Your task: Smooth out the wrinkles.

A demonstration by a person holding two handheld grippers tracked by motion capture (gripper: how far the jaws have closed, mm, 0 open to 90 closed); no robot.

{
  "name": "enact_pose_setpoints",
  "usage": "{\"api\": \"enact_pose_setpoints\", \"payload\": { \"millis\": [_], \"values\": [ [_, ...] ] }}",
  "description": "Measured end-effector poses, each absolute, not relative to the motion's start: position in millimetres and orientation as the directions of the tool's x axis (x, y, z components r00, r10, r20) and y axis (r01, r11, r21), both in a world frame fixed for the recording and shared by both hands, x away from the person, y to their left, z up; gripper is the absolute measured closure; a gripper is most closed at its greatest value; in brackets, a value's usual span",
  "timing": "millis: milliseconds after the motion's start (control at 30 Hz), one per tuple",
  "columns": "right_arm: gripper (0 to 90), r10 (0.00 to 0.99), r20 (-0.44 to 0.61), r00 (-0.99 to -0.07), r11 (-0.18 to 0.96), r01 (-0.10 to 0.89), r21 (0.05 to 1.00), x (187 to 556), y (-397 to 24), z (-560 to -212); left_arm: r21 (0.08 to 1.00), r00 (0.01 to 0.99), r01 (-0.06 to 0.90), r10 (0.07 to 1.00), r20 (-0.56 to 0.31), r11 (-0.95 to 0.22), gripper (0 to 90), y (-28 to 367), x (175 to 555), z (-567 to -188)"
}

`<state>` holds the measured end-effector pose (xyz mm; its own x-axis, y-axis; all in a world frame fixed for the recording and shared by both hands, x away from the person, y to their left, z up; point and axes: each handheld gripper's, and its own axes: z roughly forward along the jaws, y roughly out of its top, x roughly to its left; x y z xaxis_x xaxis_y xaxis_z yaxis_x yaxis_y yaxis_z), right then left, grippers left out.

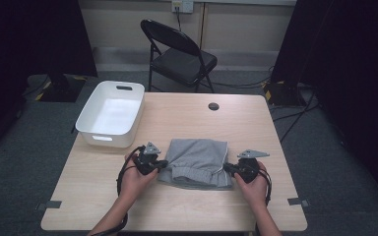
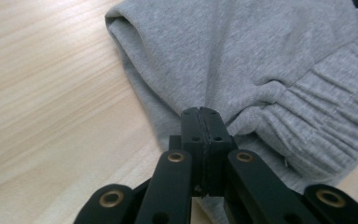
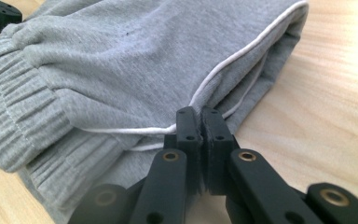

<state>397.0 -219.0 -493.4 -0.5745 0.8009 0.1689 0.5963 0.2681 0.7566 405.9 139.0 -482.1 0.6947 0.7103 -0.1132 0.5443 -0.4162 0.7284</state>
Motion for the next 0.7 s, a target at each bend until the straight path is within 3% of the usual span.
{"api": "enact_pose_setpoints", "payload": {
  "millis": [267,367,467,633,700],
  "values": [
    [87.0,0.809,0.143,-0.571,0.281,0.588,0.759,391,-223,-491,0.740,0.660,0.553,0.744,-0.108,-0.383,79.2,153,400,-484],
    [83.1,0.820,0.141,-0.555,0.269,0.590,0.761,389,-225,-490,0.741,0.661,0.552,0.742,-0.109,-0.382,76.0,158,397,-484],
    [73.3,0.829,0.145,-0.540,0.245,0.585,0.773,384,-227,-483,0.745,0.670,0.546,0.733,-0.114,-0.383,69.7,156,393,-486],
    [68.2,0.814,0.129,-0.566,0.280,0.577,0.767,374,-222,-479,0.726,0.675,0.552,0.731,-0.100,-0.410,61.2,149,393,-491],
    [69.3,0.816,0.106,-0.568,0.312,0.588,0.746,373,-220,-484,0.722,0.672,0.557,0.733,-0.104,-0.409,61.8,146,393,-493]
  ]
}}
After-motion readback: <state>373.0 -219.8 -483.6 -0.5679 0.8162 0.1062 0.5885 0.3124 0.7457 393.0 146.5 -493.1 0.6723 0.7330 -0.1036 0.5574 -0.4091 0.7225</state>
